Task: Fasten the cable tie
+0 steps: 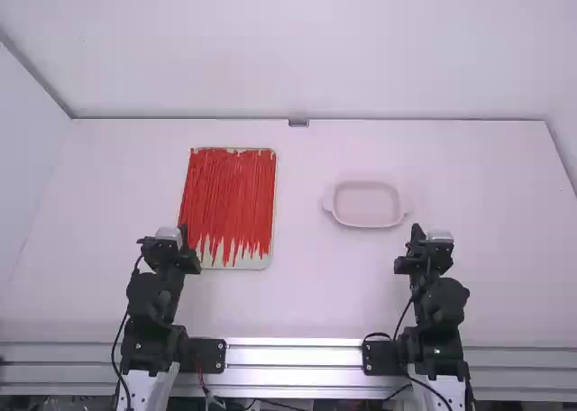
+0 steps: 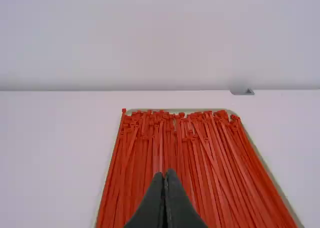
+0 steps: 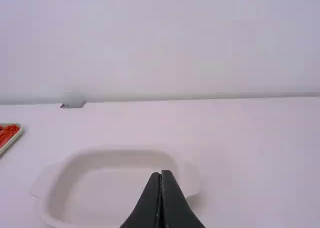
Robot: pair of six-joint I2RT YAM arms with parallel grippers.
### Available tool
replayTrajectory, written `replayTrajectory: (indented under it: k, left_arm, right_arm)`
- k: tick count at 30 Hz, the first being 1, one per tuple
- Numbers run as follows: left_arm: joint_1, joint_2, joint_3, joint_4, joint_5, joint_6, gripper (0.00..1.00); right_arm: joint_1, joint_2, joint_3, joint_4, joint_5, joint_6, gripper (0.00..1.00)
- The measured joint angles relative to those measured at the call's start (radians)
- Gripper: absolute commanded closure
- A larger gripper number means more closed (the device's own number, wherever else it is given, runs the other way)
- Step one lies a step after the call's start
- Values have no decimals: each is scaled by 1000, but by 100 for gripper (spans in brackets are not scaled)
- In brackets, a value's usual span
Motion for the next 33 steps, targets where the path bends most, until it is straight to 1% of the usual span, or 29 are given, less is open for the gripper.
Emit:
replayTrajectory:
  k: [8,12,15,20,22,27,30,32,33]
  left_arm:
    - [0,11,0,5,0,-4,96]
    - [0,41,6,8,4,-18,93]
    - [0,82,37,5,17,-29,90]
    - [0,175,133,-32,53,-36,83]
    - [2,236,188,-66,68,-38,79]
    - [2,348,288,-138,83,-42,72]
    - [5,448,379,-205,91,-54,65]
    - [6,494,421,-241,94,-57,62]
    - [7,537,459,-273,94,-61,59]
  right_arm:
    - [0,9,0,2,-4,0,96]
    - [0,40,8,-9,-11,7,93]
    - [0,79,37,-31,-20,12,90]
    - [0,175,130,-71,-51,24,83]
    - [0,243,186,-100,-69,27,80]
    - [0,373,275,-169,-107,22,73]
    - [7,491,354,-231,-139,22,66]
    - [14,547,395,-262,-153,22,63]
    - [19,594,428,-277,-165,23,59]
